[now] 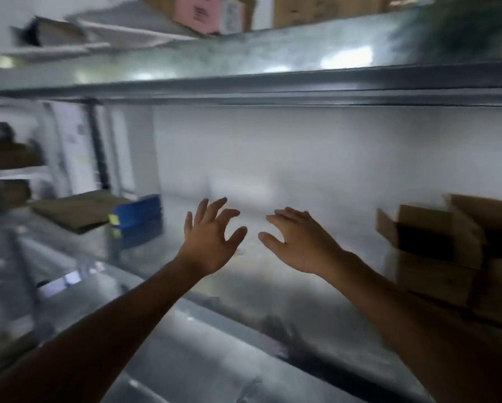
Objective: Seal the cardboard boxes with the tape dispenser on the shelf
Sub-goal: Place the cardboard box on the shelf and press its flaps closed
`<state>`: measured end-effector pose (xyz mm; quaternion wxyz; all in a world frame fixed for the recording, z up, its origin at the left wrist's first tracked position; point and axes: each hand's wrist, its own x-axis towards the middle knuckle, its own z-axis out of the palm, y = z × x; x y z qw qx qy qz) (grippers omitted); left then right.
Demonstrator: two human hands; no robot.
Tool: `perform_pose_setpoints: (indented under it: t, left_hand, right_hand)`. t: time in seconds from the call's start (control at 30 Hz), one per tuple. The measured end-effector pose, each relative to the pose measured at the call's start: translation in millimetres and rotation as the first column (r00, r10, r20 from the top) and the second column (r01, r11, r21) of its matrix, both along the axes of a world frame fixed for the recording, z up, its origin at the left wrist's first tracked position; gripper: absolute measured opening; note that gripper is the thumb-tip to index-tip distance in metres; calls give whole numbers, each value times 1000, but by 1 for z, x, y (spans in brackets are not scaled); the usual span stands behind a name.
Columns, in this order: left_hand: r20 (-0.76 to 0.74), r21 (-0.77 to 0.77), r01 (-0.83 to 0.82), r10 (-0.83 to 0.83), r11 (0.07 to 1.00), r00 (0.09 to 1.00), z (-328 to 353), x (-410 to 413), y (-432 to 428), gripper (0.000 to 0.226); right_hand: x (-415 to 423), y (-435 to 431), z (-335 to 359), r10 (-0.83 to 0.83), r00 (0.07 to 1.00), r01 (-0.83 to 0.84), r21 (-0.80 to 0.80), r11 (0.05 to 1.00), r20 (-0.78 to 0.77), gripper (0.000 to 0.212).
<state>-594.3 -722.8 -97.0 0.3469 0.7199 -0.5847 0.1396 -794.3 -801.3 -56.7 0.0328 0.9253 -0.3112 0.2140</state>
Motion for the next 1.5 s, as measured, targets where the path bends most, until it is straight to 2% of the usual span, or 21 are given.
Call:
perform_pose_setpoints:
  t: [0.17,0.3,0.4,0.6,0.83,1.0,1.17,1.27,1.4,1.5]
  left_hand:
    - [-37,51,-231,233,972,972,-1,115,95,49]
    - [-63,43,-343,345,938,936,0,210,169,52]
    - [-76,81,-383,389,920,918,-1,272,216,59]
    - [-112,165,-376,396,912,911,-7,373,266,57]
    - [-142,204,-320,351,925,925,-15,466,234,55]
    - [-118,288,-270,314,919,942,-23,540,183,50]
    - [-141,326,-287,347,901,927,-18,603,125,58]
    - [-127,351,-281,342,893,931,-16,643,93,57]
    - [-107,434,-284,362,855,926,-16,693,58,65]
    - [-128,527,-237,352,816,927,-17,723,35,73]
  right_hand:
    - [139,58,-4,196,980,-197,25,980,42,58]
    - [261,123,-11,303,947,-310,62,949,104,56]
    - [340,157,-16,322,939,-337,138,931,121,57]
    - [447,182,-26,324,940,-341,242,908,110,65]
    - [532,146,-41,237,971,-234,274,933,24,53]
    - [587,101,-65,182,983,-178,272,946,12,63]
    - [634,58,-80,105,990,-73,289,955,-98,71]
    - [653,40,-84,25,994,2,242,970,-108,67]
    - [661,26,-90,-14,998,26,197,980,-66,55]
    - [663,21,-96,-56,993,76,208,975,-101,48]
